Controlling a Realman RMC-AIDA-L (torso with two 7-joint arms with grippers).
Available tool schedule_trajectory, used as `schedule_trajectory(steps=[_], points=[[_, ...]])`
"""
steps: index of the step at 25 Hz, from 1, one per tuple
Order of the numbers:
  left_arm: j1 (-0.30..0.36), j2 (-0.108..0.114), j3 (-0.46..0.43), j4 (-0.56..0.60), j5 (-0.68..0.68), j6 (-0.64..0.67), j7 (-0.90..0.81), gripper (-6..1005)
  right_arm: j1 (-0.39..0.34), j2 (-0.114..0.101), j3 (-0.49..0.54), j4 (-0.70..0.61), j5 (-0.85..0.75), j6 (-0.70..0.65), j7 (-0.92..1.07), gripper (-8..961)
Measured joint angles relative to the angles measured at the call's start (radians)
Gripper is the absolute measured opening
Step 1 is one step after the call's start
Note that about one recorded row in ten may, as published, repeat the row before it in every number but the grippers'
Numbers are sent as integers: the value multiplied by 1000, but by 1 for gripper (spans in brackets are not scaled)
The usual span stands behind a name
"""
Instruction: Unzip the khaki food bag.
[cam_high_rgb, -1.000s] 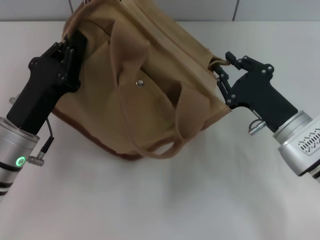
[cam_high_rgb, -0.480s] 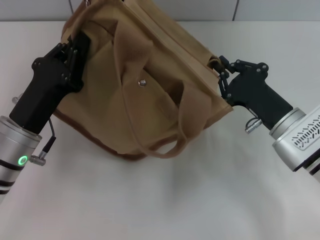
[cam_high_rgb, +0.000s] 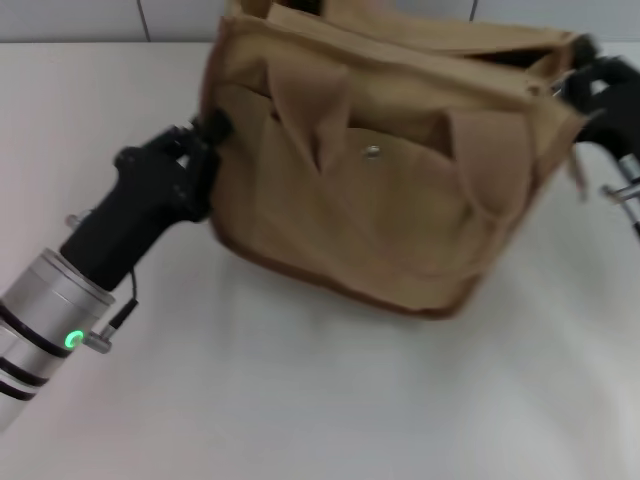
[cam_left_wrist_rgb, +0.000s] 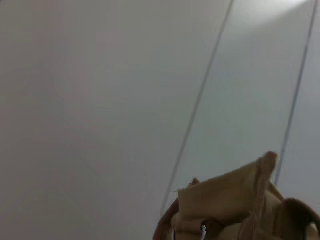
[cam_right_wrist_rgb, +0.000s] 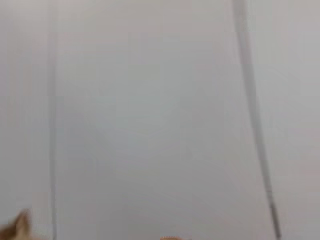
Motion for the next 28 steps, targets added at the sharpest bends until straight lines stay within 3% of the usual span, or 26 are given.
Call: schedule_trajectory(steps=[5,12,17,21,22,24,25,27,28], points=[[-25,0,94,2,0,-14,-1,141,21,-3,38,-71,0,-1,174,50],[-33,1,103,-3,-3,-32,-15,143,18,-1,54,-66,5,33,180,106],[6,4,104,41,-3,67,-10,145,-16,-4,49,-85,5,-32,255,176],[53,12,159,149,-2,178,-43,300,-45,-11,28,-176,-12,-199,426,280],[53,12,159,149,-2,178,-43,338,-53,-16,8,-206,-20,-259,470,319],[108,31,321,354,3,246,-137,419,-65,-27,-56,-258,-30,-374,528,395],[116,37,354,392,7,252,-155,461,-70,-35,-109,-285,-32,-430,550,433],[130,70,462,485,43,261,-192,544,-69,-58,-269,-336,-36,-526,578,609],[126,96,511,513,74,271,-205,586,-63,-71,-373,-358,-36,-564,585,609]])
